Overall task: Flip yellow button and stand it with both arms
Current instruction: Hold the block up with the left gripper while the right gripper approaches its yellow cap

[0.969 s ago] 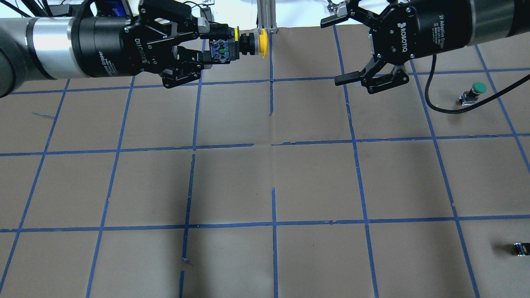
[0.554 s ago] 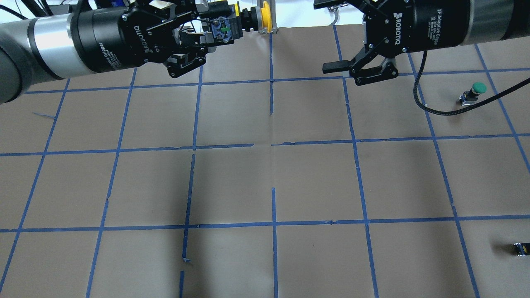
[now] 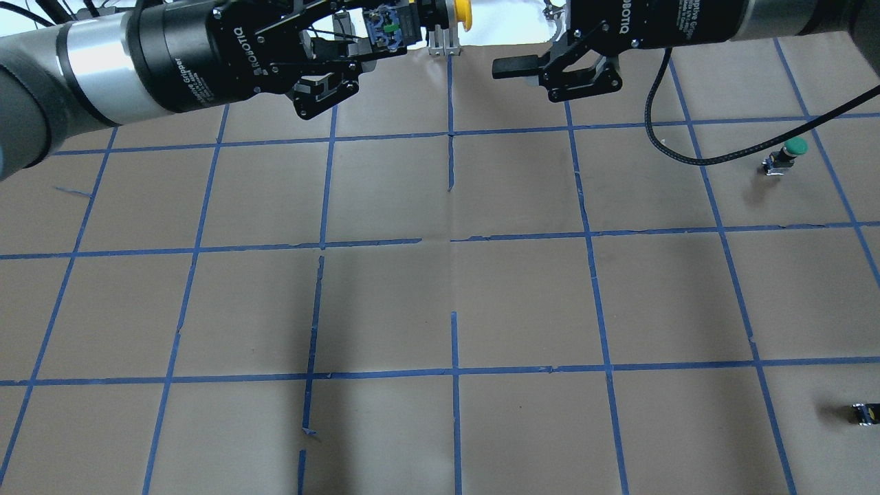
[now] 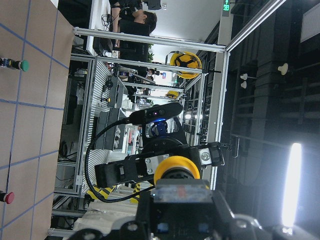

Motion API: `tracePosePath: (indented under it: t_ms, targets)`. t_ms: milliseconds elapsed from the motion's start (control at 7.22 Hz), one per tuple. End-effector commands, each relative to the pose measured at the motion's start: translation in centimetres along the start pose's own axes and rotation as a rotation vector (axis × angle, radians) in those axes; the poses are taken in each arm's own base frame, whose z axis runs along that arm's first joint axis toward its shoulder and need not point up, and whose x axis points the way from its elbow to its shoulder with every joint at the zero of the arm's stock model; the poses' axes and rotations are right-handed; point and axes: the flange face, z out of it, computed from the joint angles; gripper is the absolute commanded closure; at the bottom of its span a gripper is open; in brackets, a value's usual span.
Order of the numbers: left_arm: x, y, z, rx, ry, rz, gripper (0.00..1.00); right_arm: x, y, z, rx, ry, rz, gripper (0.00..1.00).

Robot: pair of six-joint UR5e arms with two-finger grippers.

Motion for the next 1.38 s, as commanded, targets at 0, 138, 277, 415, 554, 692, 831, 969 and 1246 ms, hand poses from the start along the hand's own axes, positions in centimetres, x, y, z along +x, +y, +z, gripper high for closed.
tracePosePath:
  t_ms: [0, 138, 277, 415, 554, 692, 831, 969, 1246]
  targets:
    - [-0.6, -0.3, 0.0, -0.001, 0.0, -0.01, 0.75, -0.6, 0.2, 0.0, -0.001, -0.044, -0.018, 0.01]
    - [-0.7, -0.5, 0.0, -0.001, 0.0, -0.005, 0.75, -0.4, 0.1, 0.0, -0.002, -0.041, -0.015, 0.04]
    - [-0.7, -0.5, 0.0, -0.001, 0.0, -0.004, 0.75, -0.3, 0.2, 0.1, -0.001, -0.038, -0.017, 0.09]
    - [-0.6, -0.5, 0.0, 0.0, 0.002, -0.004, 0.75, -0.2, 0.3, 0.1, -0.001, -0.036, -0.017, 0.09]
    - [-0.8, -0.6, 0.0, -0.001, 0.0, -0.008, 0.75, -0.7, 0.0, 0.1, -0.004, -0.046, -0.022, 0.09]
    - [-0.7, -0.6, 0.0, 0.0, 0.002, -0.007, 0.75, -0.3, -0.3, 0.2, -0.003, -0.043, -0.031, 0.08]
    - [-0.8, -0.6, 0.0, -0.001, 0.0, -0.007, 0.75, 0.0, -0.4, 0.3, -0.004, -0.035, -0.02, 0.08]
    - [-0.8, -0.6, 0.0, -0.001, 0.0, -0.007, 0.75, 0.1, -0.6, 0.3, -0.005, -0.035, -0.013, 0.08]
    - [-0.7, -0.5, 0.0, 0.0, 0.002, -0.005, 0.75, 0.3, -0.4, 1.7, -0.035, -0.027, -0.015, 0.08]
